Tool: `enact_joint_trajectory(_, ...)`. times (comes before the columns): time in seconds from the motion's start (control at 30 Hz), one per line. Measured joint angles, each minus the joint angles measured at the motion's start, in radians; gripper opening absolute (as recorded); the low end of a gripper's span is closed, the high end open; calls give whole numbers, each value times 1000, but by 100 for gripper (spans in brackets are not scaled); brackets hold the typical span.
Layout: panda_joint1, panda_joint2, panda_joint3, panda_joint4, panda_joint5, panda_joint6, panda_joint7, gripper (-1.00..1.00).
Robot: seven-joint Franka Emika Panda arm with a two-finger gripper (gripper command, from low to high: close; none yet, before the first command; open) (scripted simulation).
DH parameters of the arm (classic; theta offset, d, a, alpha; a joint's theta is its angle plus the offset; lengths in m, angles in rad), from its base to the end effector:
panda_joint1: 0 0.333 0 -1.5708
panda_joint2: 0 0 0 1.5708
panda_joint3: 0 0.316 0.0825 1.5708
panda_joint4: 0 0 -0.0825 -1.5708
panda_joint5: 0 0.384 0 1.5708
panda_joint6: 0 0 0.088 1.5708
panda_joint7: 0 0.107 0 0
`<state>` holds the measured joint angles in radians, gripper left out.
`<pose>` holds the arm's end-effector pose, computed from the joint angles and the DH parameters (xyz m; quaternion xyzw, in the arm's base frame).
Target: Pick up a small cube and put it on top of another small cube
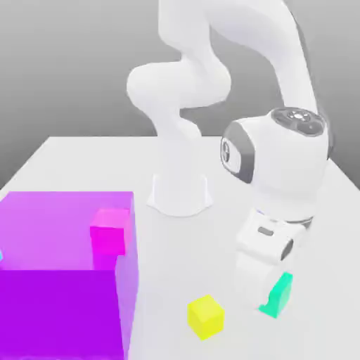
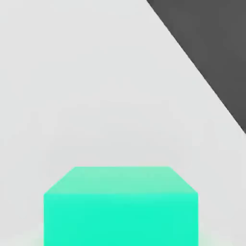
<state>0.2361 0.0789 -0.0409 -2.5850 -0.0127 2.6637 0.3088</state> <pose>0.4365 0.0864 0.2314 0.9987 -0.0511 0.0011 0.0044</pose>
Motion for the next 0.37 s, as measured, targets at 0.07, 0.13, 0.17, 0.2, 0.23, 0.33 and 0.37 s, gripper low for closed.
enact_joint_trajectory(0.07,-67,-52,-24,-39,10,-13,63,-100)
enact_joint_trajectory(0.13,-74,-23,-17,-50,20,27,80,-100)
enact_joint_trajectory(0.17,-72,6,-14,-51,26,57,79,-100)
enact_joint_trajectory(0.2,-73,38,-12,-51,31,89,77,-100)
enact_joint_trajectory(0.23,-75,73,-9,-50,36,122,75,-100)
enact_joint_trajectory(0.33,-78,99,-5,-49,37,147,75,100)
enact_joint_trajectory(0.37,-78,99,-5,-49,37,147,75,100)
